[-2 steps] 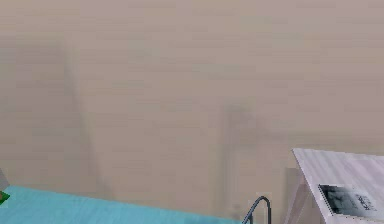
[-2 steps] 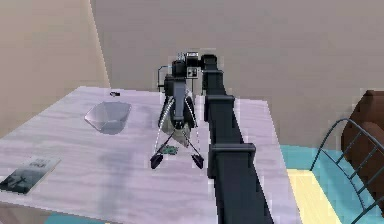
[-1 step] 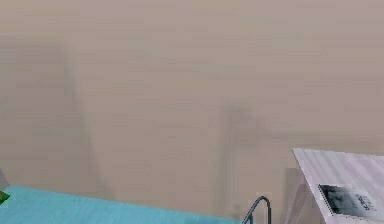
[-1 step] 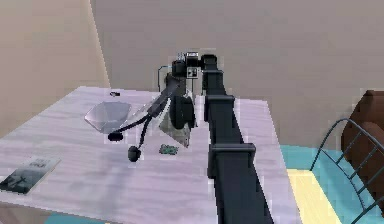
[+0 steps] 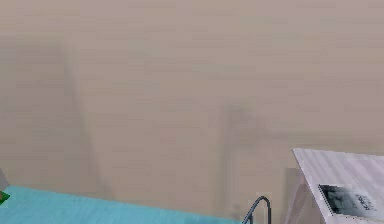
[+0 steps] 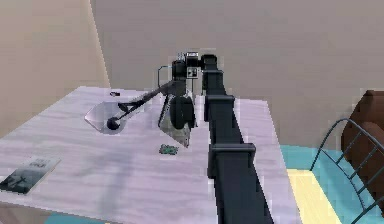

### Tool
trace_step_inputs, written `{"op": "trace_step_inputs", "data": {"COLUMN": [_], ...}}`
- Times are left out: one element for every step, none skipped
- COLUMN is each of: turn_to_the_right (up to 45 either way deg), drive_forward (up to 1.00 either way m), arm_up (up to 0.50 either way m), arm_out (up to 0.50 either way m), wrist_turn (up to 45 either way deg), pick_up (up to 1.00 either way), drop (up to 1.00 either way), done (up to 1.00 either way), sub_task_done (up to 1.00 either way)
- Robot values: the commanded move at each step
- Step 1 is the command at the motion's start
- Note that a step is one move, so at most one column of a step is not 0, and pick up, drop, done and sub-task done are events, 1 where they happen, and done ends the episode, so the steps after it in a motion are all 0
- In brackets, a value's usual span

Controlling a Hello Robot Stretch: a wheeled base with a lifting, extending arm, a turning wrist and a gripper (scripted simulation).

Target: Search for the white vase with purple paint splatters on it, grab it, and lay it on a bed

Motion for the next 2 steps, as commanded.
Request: {"op": "trace_step_inputs", "data": {"turn_to_the_right": [0.0,0.0], "drive_forward": [0.00,0.00], "arm_up": [0.00,0.00], "arm_out": [0.00,0.00], "wrist_turn": [45.0,45.0], "pick_up": [0.00,0.00], "drop": [0.00,0.00], "done": [0.00,0.00], "sub_task_done": [0.00,0.00]}}
